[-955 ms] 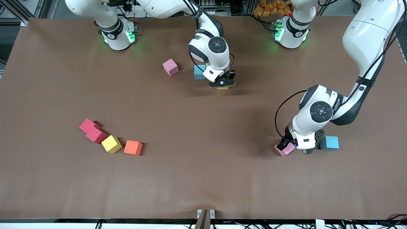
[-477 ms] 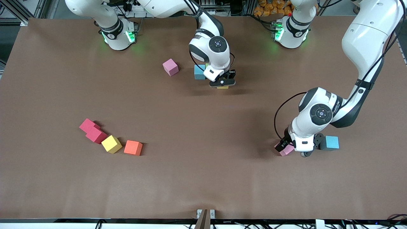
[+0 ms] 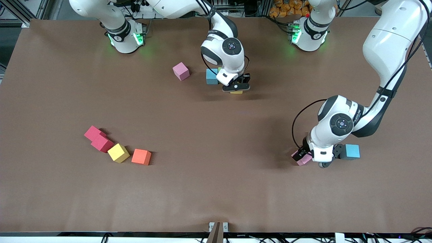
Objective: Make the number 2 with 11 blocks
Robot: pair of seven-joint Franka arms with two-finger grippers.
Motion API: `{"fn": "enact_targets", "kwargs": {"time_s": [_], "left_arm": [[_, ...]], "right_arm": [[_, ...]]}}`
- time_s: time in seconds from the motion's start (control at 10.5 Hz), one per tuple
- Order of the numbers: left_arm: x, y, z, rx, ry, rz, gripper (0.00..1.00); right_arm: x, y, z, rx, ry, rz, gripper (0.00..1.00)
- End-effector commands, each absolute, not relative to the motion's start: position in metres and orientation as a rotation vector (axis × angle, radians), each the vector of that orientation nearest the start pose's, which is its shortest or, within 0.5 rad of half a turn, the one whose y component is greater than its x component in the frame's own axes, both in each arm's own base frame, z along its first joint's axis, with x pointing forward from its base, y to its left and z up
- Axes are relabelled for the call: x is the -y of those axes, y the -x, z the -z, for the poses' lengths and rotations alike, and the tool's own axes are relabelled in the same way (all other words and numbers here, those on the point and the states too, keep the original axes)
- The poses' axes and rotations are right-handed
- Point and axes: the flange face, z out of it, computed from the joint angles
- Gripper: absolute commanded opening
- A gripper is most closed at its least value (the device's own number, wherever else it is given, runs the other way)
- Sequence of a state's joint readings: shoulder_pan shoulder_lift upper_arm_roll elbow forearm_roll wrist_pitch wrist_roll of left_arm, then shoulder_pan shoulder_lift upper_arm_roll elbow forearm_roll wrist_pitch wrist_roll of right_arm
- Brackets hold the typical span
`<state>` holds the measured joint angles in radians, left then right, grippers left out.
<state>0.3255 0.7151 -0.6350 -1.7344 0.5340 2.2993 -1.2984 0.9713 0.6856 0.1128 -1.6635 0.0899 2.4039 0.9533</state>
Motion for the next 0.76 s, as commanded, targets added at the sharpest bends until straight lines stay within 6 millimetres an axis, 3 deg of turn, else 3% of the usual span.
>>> {"fn": "enact_targets", "kwargs": {"time_s": [0.0, 0.38, 0.48, 0.57, 0.67], "left_arm": [[0.15, -0.664, -0.234, 1.153, 2.944, 0.058, 1.0], [0.148, -0.665, -0.233, 1.139, 2.95, 0.058, 1.0], [0.148, -0.665, -0.232, 1.128, 2.954, 0.056, 1.0], [0.146, -0.665, -0.232, 1.096, 2.966, 0.056, 1.0], [0.144, -0.666, -0.23, 1.074, 2.974, 0.048, 1.0]], "right_arm": [[-0.603, -0.313, -0.204, 0.05, 3.05, -0.144, 0.31], [-0.6, -0.312, -0.205, 0.048, 3.051, -0.143, 0.32], [-0.6, -0.313, -0.204, 0.015, 3.051, -0.145, 0.73], [-0.601, -0.316, -0.207, -0.043, 3.046, -0.142, 1.0], [-0.601, -0.321, -0.213, -0.066, 3.036, -0.139, 1.0]]}}
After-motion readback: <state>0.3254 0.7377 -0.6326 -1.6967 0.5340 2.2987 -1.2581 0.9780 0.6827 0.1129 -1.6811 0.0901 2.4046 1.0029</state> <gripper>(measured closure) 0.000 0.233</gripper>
